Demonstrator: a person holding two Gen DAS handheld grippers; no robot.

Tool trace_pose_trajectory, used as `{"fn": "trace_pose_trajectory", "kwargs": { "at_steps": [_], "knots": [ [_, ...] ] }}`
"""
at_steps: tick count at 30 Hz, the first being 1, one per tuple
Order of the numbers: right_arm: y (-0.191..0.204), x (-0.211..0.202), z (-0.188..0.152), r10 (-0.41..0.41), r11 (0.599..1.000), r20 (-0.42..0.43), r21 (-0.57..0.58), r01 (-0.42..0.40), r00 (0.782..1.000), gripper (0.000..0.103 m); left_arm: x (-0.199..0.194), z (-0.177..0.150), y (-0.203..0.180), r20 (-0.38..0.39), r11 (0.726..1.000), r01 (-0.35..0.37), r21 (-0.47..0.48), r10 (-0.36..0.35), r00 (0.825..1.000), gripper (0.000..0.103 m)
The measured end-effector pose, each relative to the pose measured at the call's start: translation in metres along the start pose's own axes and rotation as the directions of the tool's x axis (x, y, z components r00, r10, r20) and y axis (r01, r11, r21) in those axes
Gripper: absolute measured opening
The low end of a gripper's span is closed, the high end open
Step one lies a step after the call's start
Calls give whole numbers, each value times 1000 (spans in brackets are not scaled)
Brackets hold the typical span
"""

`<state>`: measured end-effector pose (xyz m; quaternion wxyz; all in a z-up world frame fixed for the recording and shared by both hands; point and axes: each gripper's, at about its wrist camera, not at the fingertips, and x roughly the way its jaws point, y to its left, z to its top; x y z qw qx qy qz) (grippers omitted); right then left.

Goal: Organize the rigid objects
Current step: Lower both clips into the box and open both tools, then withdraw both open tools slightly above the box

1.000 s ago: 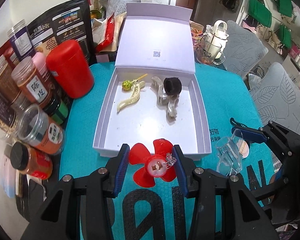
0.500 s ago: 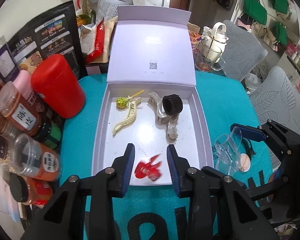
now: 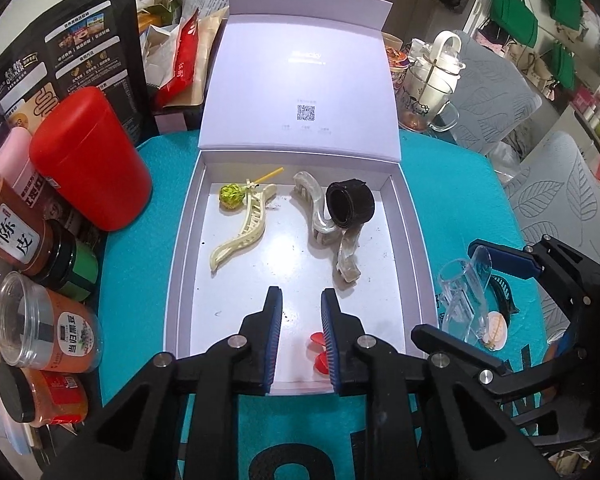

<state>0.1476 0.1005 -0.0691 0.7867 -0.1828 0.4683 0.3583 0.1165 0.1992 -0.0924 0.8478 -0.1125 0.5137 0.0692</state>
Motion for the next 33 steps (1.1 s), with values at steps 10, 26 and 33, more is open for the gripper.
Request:
{"fn": "trace_pose_trajectory", "kwargs": {
  "at_steps": [10,26,33],
  "knots": [
    [-4,4,1,-10,1000,3,4,10,1000,80,3,0,0,4,1000,1,-3,-1,1000,20],
    [6,54,7,32,999,-32,-15,-33,999,80,32,-4,32,-18,999,-40,-24,39,999,20],
    [19,74,14,50,998,-40,-33,-51,998,80,42,-6,50,-33,997,-56,-44,54,998,20]
  ]
}}
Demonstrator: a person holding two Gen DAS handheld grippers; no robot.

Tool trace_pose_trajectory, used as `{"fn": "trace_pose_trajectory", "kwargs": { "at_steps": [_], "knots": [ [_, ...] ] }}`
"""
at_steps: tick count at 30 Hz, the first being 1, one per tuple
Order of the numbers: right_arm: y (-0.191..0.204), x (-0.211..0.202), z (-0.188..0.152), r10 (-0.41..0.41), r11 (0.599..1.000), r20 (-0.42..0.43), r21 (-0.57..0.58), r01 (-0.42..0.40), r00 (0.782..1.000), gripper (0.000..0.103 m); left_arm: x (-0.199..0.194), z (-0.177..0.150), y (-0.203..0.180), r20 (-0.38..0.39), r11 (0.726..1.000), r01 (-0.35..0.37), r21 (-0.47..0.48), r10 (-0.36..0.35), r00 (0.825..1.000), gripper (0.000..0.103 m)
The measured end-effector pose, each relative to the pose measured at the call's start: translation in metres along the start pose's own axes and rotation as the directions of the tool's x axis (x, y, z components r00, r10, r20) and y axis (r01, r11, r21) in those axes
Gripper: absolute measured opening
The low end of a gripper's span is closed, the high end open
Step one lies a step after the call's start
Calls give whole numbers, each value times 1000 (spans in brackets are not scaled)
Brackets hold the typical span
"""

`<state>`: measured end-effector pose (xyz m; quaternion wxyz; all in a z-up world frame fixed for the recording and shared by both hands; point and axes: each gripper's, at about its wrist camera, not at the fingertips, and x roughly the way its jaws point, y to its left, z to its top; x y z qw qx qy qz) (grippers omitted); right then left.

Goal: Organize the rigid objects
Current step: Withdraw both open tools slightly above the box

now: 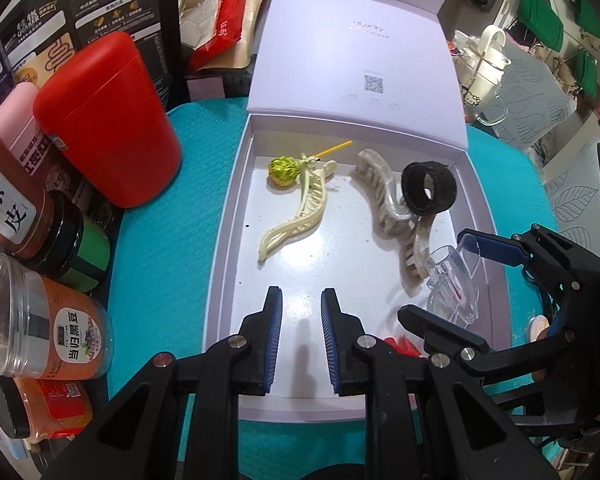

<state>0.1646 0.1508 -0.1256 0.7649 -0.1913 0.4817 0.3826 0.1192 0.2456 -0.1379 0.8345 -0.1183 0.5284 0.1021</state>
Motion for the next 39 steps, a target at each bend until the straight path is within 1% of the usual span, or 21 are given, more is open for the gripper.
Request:
{"fn": "trace_pose_trajectory", "kwargs": {
  "at_steps": [6,11,14,18,20,21,22,26,29,32,35,37,39],
  "knots": [
    [4,15,-2,5,1000,-24,-3,-5,1000,80,7,-1,7,-8,1000,-2,-11,2,1000,20],
    [4,29,-4,5,1000,-55,-4,-5,998,80,16,-3,9,-18,1000,-12,-3,12,1000,20],
    [7,35,-2,-21,999,-63,-34,19,998,80,21,-3,8,-17,1000,-19,2,19,1000,20],
    [7,36,-1,-24,999,-78,-42,21,997,81,26,-3,5,-28,1000,-24,17,25,999,20],
    [7,38,0,-24,999,-93,-49,20,995,84,26,-2,3,-35,1000,-10,22,11,999,20],
    [8,38,0,-31,998,-100,-49,26,995,89,27,-1,3,-40,1000,-9,24,10,999,20],
    [8,38,0,-35,998,-102,-46,30,994,91,27,-1,3,-48,1000,-13,25,15,999,20],
    [7,36,0,-40,999,-94,-38,37,995,95,24,2,2,-50,999,-38,22,39,998,20],
    [8,32,0,-51,998,-89,-46,48,995,95,22,3,3,-54,998,-57,20,58,997,20],
    [6,25,1,-59,997,-80,-51,55,995,96,18,3,4,-53,998,-62,9,62,997,28],
    [3,18,2,-63,997,-72,-50,60,995,96,12,4,4,-41,998,-65,9,65,997,42],
    [1,13,2,-69,997,-66,-48,66,995,96,6,5,3,-30,998,-66,4,66,997,69],
    [0,7,2,-76,996,-58,-47,73,995,96,0,5,2,-19,998,-64,-3,64,998,74]
  ]
}}
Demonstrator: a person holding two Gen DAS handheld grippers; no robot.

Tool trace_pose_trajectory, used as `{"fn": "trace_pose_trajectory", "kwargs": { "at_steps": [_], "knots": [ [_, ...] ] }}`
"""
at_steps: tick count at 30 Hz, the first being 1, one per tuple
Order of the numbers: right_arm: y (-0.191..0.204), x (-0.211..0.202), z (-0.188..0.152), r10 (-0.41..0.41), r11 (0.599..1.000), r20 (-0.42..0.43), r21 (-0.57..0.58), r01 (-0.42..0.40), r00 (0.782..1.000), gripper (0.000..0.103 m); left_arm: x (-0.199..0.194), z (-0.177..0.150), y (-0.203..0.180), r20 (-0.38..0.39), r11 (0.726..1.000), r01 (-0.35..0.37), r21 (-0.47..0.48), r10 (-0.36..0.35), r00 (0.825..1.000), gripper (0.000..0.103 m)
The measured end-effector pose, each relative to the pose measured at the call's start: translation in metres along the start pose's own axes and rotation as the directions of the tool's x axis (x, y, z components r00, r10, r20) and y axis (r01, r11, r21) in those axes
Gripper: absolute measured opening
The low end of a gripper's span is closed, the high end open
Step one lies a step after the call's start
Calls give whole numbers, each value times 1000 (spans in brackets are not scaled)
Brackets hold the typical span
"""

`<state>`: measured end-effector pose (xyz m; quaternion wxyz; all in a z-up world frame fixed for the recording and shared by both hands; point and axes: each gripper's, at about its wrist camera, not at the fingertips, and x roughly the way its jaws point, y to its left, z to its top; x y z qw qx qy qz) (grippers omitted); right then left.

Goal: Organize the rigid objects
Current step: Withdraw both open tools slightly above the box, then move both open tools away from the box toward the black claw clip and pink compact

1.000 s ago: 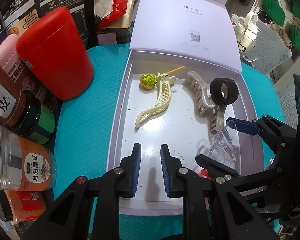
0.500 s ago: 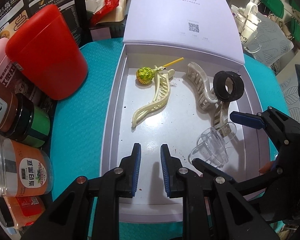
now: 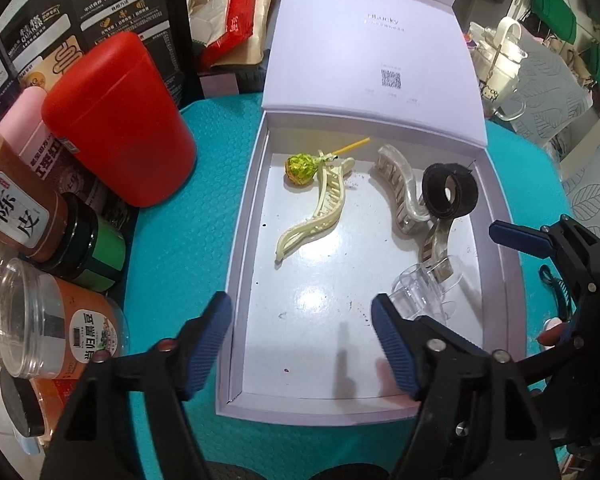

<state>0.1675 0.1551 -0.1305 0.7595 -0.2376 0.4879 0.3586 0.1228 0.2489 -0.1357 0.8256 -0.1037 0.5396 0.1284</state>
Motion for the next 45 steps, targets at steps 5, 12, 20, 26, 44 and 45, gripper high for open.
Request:
{"fn": "trace_pose_trajectory", "kwargs": {
  "at_steps": [5,12,20,26,44,45],
  "knots": [
    [-3,-13,-1,-14,1000,12,7,14,1000,96,-14,-1,-2,13,1000,2,-9,-2,1000,74],
    [-10,-34,1,-26,998,41,50,24,999,96,-35,4,-2,34,999,7,-37,-5,999,74],
    [-12,-71,4,-56,996,102,76,48,993,96,-73,7,-7,102,999,-16,-43,20,995,74],
    [-13,-104,-2,-82,993,145,97,68,986,97,-109,5,-13,169,999,-21,-49,29,985,74],
    [-11,-211,-50,-142,981,247,166,103,958,97,-197,-36,-59,302,999,-35,10,30,953,80],
    [-11,-217,-55,-145,980,252,171,103,957,97,-201,-40,-63,306,999,-33,17,26,952,80]
  ]
}}
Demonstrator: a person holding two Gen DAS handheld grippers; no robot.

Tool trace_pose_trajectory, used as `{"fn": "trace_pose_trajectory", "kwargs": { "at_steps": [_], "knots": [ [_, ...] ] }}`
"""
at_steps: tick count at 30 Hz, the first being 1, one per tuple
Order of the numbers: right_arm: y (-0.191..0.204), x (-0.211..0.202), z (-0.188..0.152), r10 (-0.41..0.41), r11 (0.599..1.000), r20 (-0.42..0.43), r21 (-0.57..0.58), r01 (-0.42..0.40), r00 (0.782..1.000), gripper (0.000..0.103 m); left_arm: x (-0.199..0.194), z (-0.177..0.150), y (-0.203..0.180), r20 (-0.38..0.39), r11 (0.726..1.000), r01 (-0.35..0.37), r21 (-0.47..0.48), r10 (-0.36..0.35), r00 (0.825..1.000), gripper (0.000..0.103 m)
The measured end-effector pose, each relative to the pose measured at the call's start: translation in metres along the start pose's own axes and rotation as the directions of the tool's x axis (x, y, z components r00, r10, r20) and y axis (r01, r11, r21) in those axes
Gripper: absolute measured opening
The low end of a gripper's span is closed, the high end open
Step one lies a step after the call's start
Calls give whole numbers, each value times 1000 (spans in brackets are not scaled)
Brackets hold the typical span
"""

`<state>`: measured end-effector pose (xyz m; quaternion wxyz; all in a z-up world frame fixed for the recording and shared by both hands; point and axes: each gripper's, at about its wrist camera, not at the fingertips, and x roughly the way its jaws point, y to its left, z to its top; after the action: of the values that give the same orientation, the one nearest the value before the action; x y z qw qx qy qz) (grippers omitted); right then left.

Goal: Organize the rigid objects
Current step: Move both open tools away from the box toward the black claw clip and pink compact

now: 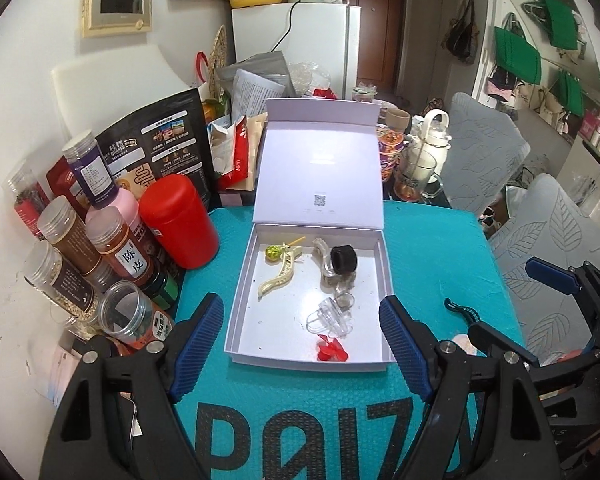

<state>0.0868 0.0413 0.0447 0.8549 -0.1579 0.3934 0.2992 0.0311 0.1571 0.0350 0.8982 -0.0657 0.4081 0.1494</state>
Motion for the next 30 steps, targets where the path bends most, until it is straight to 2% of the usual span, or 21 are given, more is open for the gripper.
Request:
{"fn": "trace_pose_trajectory", "kwargs": {
  "at_steps": [16,27,30],
  "knots": [
    [-24,-84,-65,-52,998,22,45,51,998,97,-49,-51,-73,-6,995,82,52,-82,997,80],
    [-43,-132,-119,-113,988,7,104,112,994,97,-69,-86,-123,-28,977,192,96,-190,981,80],
    [-48,-140,-133,-126,984,-5,125,126,992,97,-72,-95,-133,-32,973,198,116,-196,980,80]
  ]
}}
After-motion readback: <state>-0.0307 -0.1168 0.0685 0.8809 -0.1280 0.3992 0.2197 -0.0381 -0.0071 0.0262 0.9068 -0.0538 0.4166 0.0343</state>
